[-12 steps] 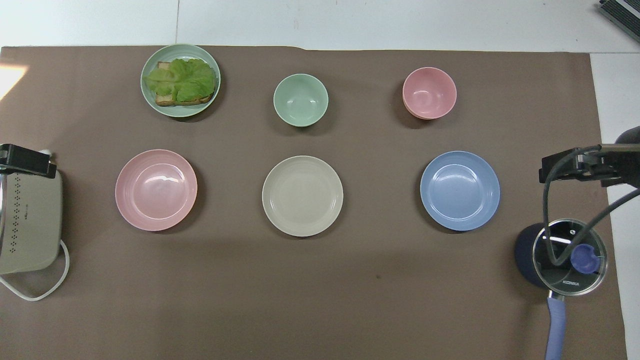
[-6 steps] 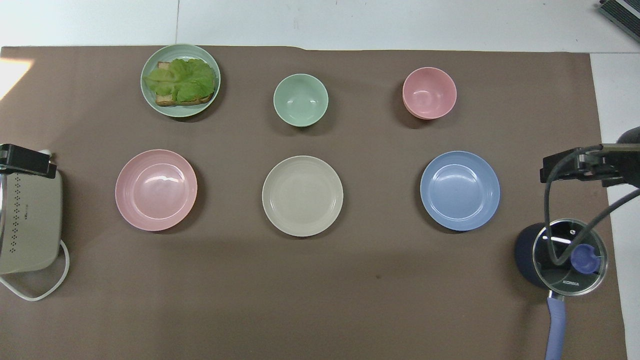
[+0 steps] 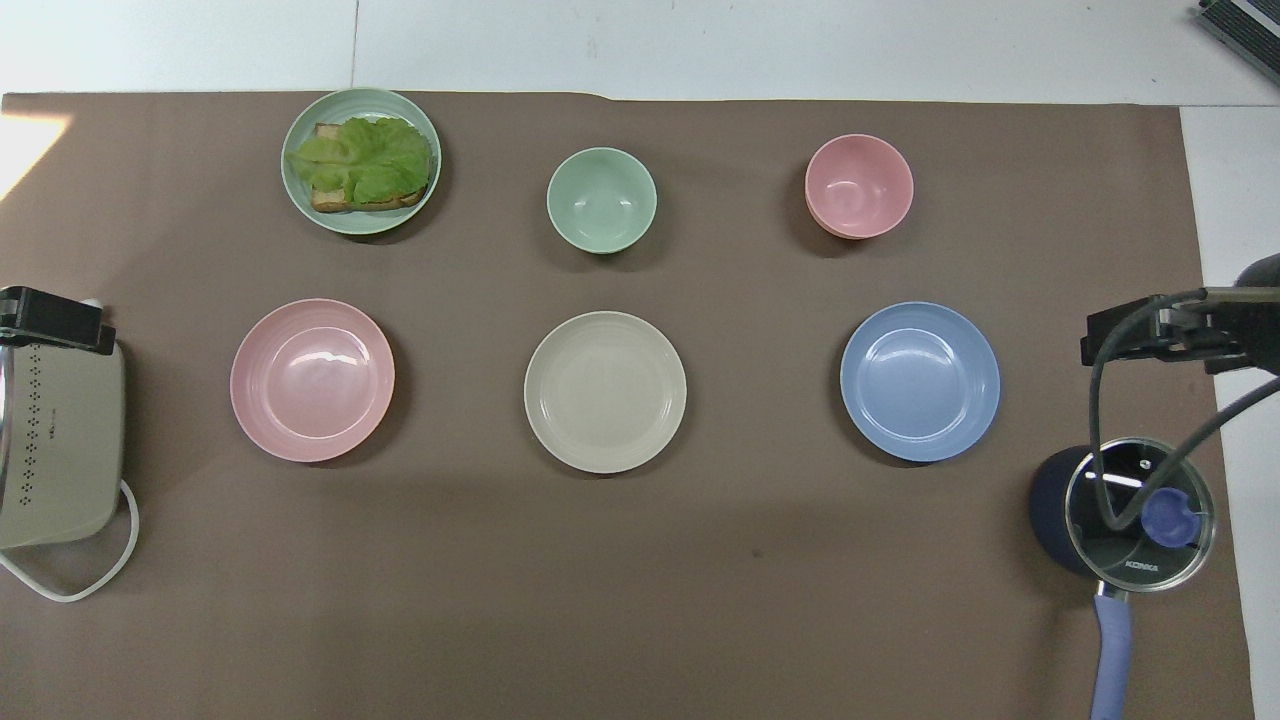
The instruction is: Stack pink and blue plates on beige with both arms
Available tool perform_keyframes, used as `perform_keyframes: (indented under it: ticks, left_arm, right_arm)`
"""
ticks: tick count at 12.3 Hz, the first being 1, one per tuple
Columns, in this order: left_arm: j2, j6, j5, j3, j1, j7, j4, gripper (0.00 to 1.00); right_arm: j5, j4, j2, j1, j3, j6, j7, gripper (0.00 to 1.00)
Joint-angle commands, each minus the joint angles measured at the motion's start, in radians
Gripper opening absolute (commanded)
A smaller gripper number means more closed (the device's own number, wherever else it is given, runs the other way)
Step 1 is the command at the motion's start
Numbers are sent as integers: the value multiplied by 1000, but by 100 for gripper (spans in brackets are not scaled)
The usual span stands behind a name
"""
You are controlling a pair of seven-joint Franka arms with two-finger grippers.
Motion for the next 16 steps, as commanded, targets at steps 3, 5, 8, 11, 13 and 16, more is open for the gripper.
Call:
perform_keyframes:
  ticks: [3, 5, 8, 11, 13, 16]
  left_arm:
    - [-18, 24, 3, -1, 6, 9, -42, 100]
    - [-23, 98, 4, 0, 7, 16, -184, 100]
    - [-41, 284, 4, 4, 21, 24, -370, 100]
    - [6, 412, 4, 2, 43, 10, -442, 100]
    - [86, 444, 4, 4, 46, 10, -456, 100]
    - [140, 596, 4, 2, 46, -97, -526, 100]
  right_arm:
    - [31, -23, -21, -18, 0, 9, -27, 100]
    - [31, -23, -21, -18, 2, 9, -27, 100]
    - [31, -23, -21, -18, 0, 9, -28, 100]
    - [31, -23, -21, -18, 0, 9, -27, 100]
    - [31, -24, -21, -18, 0, 10, -27, 100]
    - [31, -24, -21, -21, -6, 12, -28, 100]
